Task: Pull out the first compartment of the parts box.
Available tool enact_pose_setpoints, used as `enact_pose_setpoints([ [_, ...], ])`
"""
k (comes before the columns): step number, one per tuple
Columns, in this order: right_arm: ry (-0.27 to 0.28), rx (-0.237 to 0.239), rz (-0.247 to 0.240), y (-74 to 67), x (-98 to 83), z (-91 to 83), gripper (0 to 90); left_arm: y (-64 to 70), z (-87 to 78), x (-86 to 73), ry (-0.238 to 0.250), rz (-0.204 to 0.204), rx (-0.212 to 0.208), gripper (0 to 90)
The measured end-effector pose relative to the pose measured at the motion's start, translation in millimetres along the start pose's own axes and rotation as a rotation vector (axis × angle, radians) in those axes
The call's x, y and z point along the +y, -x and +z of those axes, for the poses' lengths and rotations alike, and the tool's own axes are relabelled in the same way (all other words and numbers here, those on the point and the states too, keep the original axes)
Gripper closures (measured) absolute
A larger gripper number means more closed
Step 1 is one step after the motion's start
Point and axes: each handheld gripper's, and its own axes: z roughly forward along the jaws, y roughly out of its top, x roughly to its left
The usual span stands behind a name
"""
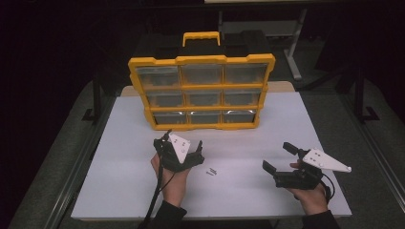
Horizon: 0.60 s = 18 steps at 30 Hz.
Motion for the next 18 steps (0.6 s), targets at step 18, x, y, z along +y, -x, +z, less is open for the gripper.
enact_pose_setpoints([
  [18,0.002,-0.001,0.001,-0.4,0.2,-0.2,0.0,4.2,1.2,2.9,-0.031,0.139,0.022,0.0],
])
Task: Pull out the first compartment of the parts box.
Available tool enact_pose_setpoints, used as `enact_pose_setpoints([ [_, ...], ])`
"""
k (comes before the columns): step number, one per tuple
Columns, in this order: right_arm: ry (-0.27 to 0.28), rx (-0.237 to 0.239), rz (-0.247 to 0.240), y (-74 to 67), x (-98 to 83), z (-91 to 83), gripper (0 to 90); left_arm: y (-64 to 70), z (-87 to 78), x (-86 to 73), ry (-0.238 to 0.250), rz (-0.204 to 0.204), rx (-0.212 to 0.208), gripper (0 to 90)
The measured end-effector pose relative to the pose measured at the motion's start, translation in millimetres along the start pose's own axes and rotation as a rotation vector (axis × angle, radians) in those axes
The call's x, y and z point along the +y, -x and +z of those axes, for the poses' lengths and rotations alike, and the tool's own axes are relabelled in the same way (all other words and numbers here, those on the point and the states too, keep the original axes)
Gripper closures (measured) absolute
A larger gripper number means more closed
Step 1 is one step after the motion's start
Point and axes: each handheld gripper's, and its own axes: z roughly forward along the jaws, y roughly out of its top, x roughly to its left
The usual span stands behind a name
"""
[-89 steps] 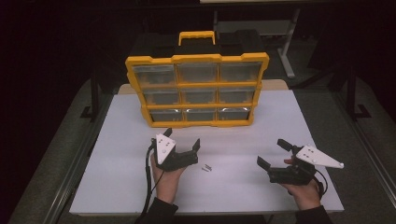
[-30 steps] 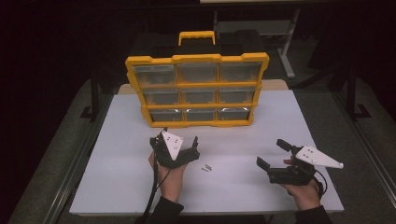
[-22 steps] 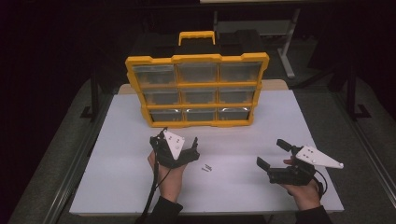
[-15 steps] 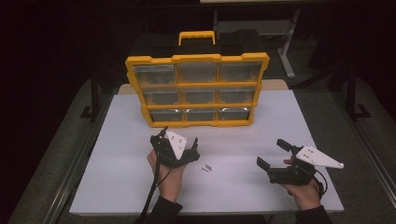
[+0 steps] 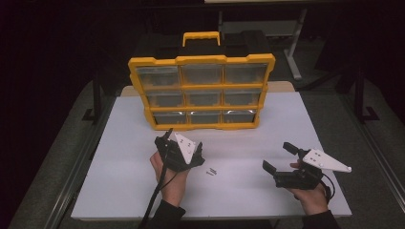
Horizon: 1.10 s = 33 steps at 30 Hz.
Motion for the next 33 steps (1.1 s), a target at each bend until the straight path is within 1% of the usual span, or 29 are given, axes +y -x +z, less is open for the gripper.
enact_pose_setpoints([
  [1,0.0,0.0,0.0,0.1,0.0,0.0,0.0,0.4,-0.6,0.5,-0.007,0.023,0.006,0.0],
  [4,-0.001,0.0,-0.001,-0.1,0.1,-0.1,0.0,0.9,-1.2,1.4,-0.012,0.054,0.009,0.0],
  [5,-0.001,0.0,-0.001,-0.1,0.1,-0.1,0.0,0.9,-1.2,1.4,-0.012,0.054,0.009,0.0],
  [7,-0.001,0.0,-0.002,-0.2,0.2,-0.1,0.0,1.7,-1.2,2.0,-0.016,0.086,0.014,0.0],
  [8,-0.001,0.0,-0.002,-0.2,0.2,-0.1,0.0,1.7,-1.2,2.0,-0.016,0.086,0.014,0.0],
  [10,-0.001,0.0,-0.001,-0.3,0.1,-0.1,0.0,2.1,-1.0,2.3,-0.025,0.119,0.021,0.0],
  [12,-0.001,0.0,-0.001,-0.2,0.1,0.0,0.0,2.3,-0.9,2.4,-0.026,0.125,0.024,0.0],
  [13,-0.002,0.002,-0.002,-0.2,0.1,0.0,0.0,2.3,-1.1,2.6,-0.029,0.142,0.029,0.0],
  [14,-0.002,0.001,-0.001,-0.2,0.1,0.1,0.0,2.3,-1.1,2.6,-0.029,0.142,0.029,0.0],
  [17,-0.001,0.002,-0.001,-0.2,0.2,0.1,0.0,2.2,-1.6,3.3,-0.036,0.17,0.037,0.0],
  [18,-0.002,0.002,-0.001,-0.3,0.2,0.1,0.0,2.2,-1.6,3.3,-0.036,0.17,0.037,0.0],
  [20,-0.002,0.002,-0.001,-0.4,0.2,0.2,0.0,2.1,-1.3,3.3,-0.042,0.197,0.04,0.0],
  [21,-0.001,0.002,-0.002,-0.4,0.2,0.1,0.0,2.2,-1.3,3.4,-0.044,0.205,0.041,0.0],
  [22,-0.001,0.002,-0.001,-0.4,0.2,0.1,0.0,2.2,-1.3,3.4,-0.044,0.205,0.041,0.0],
  [23,-0.001,0.002,-0.001,-0.3,0.2,0.1,0.0,2.3,-1.0,3.5,-0.053,0.237,0.043,0.0],
  [25,-0.001,0.002,-0.001,-0.2,0.2,0.1,0.0,2.9,-0.7,3.3,-0.062,0.269,0.047,0.0],
  [28,-0.001,0.001,-0.001,0.0,0.1,0.2,0.0,3.8,-0.5,3.2,-0.065,0.282,0.051,0.0],
  [29,-0.002,0.001,-0.001,0.0,0.1,0.2,0.0,4.5,-0.2,3.4,-0.07,0.3,0.051,0.0],
  [31,-0.001,0.0,-0.001,0.1,0.1,0.1,0.0,5.3,-0.2,3.7,-0.074,0.316,0.053,0.0],
  [32,-0.001,0.0,-0.001,0.1,0.1,0.1,0.0,5.3,-0.2,3.7,-0.074,0.316,0.053,0.0],
  [33,-0.001,0.0,-0.001,0.1,0.2,0.0,0.0,5.9,-0.1,3.8,-0.076,0.327,0.053,0.0],
])
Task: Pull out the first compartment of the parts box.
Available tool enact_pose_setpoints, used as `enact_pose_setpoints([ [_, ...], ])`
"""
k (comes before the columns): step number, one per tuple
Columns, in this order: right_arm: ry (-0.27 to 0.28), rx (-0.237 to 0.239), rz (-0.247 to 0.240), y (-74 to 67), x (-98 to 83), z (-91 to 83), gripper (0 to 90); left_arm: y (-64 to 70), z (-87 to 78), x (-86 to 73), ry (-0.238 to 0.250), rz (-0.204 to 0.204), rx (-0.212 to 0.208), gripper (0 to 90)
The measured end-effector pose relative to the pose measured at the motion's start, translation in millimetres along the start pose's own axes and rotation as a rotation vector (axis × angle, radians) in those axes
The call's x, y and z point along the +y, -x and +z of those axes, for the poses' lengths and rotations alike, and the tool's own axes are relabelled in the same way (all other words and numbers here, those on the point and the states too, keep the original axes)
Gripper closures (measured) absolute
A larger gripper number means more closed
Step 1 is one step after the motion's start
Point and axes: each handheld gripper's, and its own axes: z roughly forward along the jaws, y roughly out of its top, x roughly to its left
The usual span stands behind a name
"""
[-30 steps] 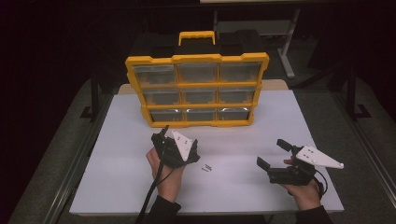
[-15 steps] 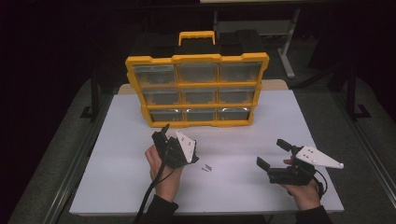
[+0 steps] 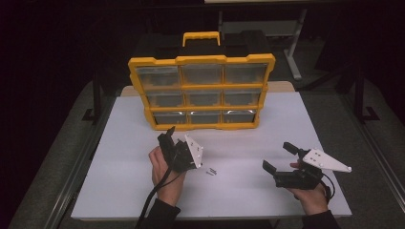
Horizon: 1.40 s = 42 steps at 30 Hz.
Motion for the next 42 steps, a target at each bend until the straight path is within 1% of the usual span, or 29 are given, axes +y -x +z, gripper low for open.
enact_pose_setpoints([
  [1,0.0,0.0,0.0,0.0,0.0,0.0,0.0,0.0,0.0,0.0,0.0,0.0,0.0,0.0],
  [2,0.0,0.0,0.0,-0.1,0.0,0.0,0.0,0.1,-0.1,0.3,-0.001,0.019,0.007,0.0],
  [3,0.0,0.0,0.0,-0.1,0.0,0.0,0.0,0.7,-0.2,0.4,-0.006,0.027,0.009,0.0],
  [5,0.001,0.0,0.001,0.0,0.0,0.0,0.0,0.9,-0.2,0.4,-0.006,0.033,0.01,0.0],
  [6,0.0,0.0,0.0,-0.1,0.0,0.0,0.0,0.9,-0.5,0.7,-0.011,0.053,0.013,0.0],
  [11,0.001,-0.001,0.0,-0.3,0.0,-0.1,0.0,0.7,-0.7,0.8,-0.017,0.067,0.007,0.0],
  [13,0.001,-0.001,-0.001,-0.3,0.0,-0.1,0.0,0.3,-0.6,0.9,-0.022,0.095,0.008,0.0],
  [16,0.001,-0.001,0.0,-0.2,0.0,-0.1,0.0,1.1,-0.2,0.8,-0.03,0.105,0.007,0.0],
  [18,0.001,-0.001,0.0,-0.3,0.0,-0.1,0.0,1.2,-0.6,1.4,-0.039,0.119,0.017,0.0],
  [19,0.001,-0.001,0.0,-0.3,0.0,-0.2,0.0,1.2,-0.6,1.8,-0.039,0.135,0.019,0.0],
  [23,0.001,-0.001,0.0,-0.3,0.0,-0.2,0.0,3.1,-0.2,2.9,-0.048,0.17,0.019,0.0],
  [26,0.001,0.0,-0.001,-0.4,0.1,-0.3,0.0,4.2,-0.1,3.3,-0.046,0.197,0.028,0.0],
  [27,0.0,-0.001,-0.001,-0.4,0.0,-0.2,0.0,4.4,-0.1,3.6,-0.05,0.215,0.028,0.0],
  [28,0.001,-0.001,0.0,-0.3,0.0,-0.2,0.0,5.4,0.3,3.4,-0.047,0.218,0.032,0.0],
  [30,0.001,-0.001,0.0,-0.3,0.1,-0.3,0.0,5.7,0.7,4.0,-0.056,0.247,0.028,0.0],
  [32,0.0,-0.001,-0.002,-0.4,0.1,-0.3,0.0,6.7,1.0,3.9,-0.057,0.269,0.037,0.0],
  [33,0.0,-0.001,-0.001,-0.5,0.1,-0.3,0.0,6.9,1.0,3.8,-0.056,0.274,0.037,0.0],
  [35,0.001,0.0,-0.001,-0.5,0.1,-0.4,0.0,6.8,0.0,4.4,-0.077,0.311,0.048,0.0],
  [36,0.001,-0.001,-0.001,-0.4,0.1,-0.4,0.0,7.0,-0.1,4.6,-0.077,0.323,0.053,0.0],
  [39,0.001,-0.001,0.0,-0.4,0.1,-0.4,0.0,7.8,-0.6,5.5,-0.08,0.349,0.072,0.0],
  [41,0.001,-0.001,0.0,-0.4,0.2,-0.4,0.0,8.6,-0.5,5.9,-0.081,0.363,0.073,0.0],
  [42,0.001,-0.001,-0.001,-0.4,0.1,-0.4,0.0,9.1,-0.8,6.4,-0.087,0.379,0.076,0.0],
])
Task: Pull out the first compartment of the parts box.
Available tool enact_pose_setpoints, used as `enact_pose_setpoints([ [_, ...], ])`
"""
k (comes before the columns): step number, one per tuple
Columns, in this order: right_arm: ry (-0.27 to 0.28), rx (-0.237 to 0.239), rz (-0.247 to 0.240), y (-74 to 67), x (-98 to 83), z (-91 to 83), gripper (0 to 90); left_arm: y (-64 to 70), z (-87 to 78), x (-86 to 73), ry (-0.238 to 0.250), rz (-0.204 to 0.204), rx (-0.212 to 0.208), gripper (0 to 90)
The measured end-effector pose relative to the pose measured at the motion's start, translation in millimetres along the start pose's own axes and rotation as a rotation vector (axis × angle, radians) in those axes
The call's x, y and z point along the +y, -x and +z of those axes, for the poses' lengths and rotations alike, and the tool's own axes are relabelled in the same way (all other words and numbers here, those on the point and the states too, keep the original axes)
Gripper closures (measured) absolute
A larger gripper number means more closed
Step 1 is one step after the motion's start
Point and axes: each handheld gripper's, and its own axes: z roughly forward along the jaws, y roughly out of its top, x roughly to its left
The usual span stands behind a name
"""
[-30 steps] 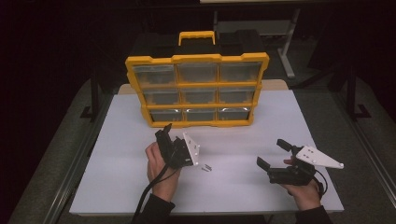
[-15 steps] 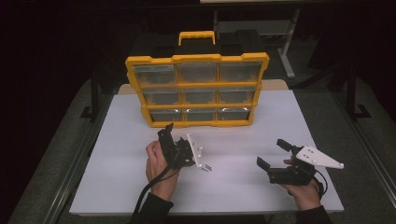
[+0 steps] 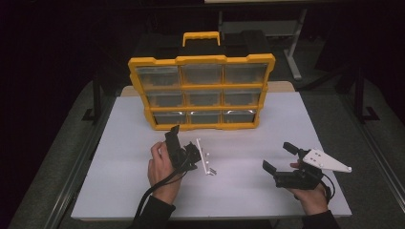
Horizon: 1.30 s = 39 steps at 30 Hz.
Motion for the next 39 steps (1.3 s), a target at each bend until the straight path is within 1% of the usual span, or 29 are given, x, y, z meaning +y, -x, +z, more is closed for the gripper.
enact_pose_setpoints([
  [1,0.0,0.0,0.0,-0.1,0.0,0.0,0.0,0.7,0.2,0.1,0.004,0.0,0.0,0.0],
  [5,0.0,0.0,0.0,0.1,0.1,-0.2,0.0,1.4,0.1,0.6,0.001,0.027,0.02,0.0],
  [6,0.0,0.0,0.0,0.1,0.0,-0.1,0.0,1.4,-0.1,0.8,-0.002,0.039,0.024,0.0],
  [7,0.0,0.0,0.0,0.0,0.0,0.0,0.0,1.8,0.0,0.9,0.0,0.041,0.029,0.0],
  [9,0.0,0.001,0.0,-0.1,0.0,0.0,0.0,1.5,-1.8,1.9,-0.025,0.089,0.048,0.0],
  [10,0.001,0.0,0.001,0.0,0.0,0.1,0.0,3.1,-0.6,1.8,-0.008,0.075,0.056,0.0],
  [11,0.0,0.0,0.001,0.0,0.0,0.0,0.0,3.1,-0.6,1.8,-0.008,0.075,0.056,0.0],
  [12,0.001,0.0,0.001,-0.1,0.0,0.0,0.0,4.0,-1.1,2.3,-0.019,0.115,0.073,0.0],
  [17,0.0,0.001,0.0,-0.2,0.1,-0.1,0.0,5.6,-0.9,2.5,-0.026,0.137,0.081,0.0],
  [25,0.001,0.0,0.0,-0.1,0.0,-0.1,0.0,3.4,-1.2,3.3,-0.02,0.135,0.087,0.0],
  [26,0.001,0.0,0.001,-0.1,0.1,-0.2,0.0,1.6,-1.6,3.9,-0.02,0.142,0.098,0.0],
  [30,0.001,0.0,0.001,0.0,0.0,-0.1,0.0,-1.3,-2.0,4.3,-0.023,0.143,0.112,0.0],
  [31,0.0,0.0,0.0,0.0,-0.1,0.0,0.0,-1.7,-1.7,4.2,-0.02,0.138,0.113,0.0],
  [39,0.001,0.0,0.0,-0.1,0.0,0.0,0.0,-7.9,-1.2,4.0,-0.021,0.144,0.128,0.0],
])
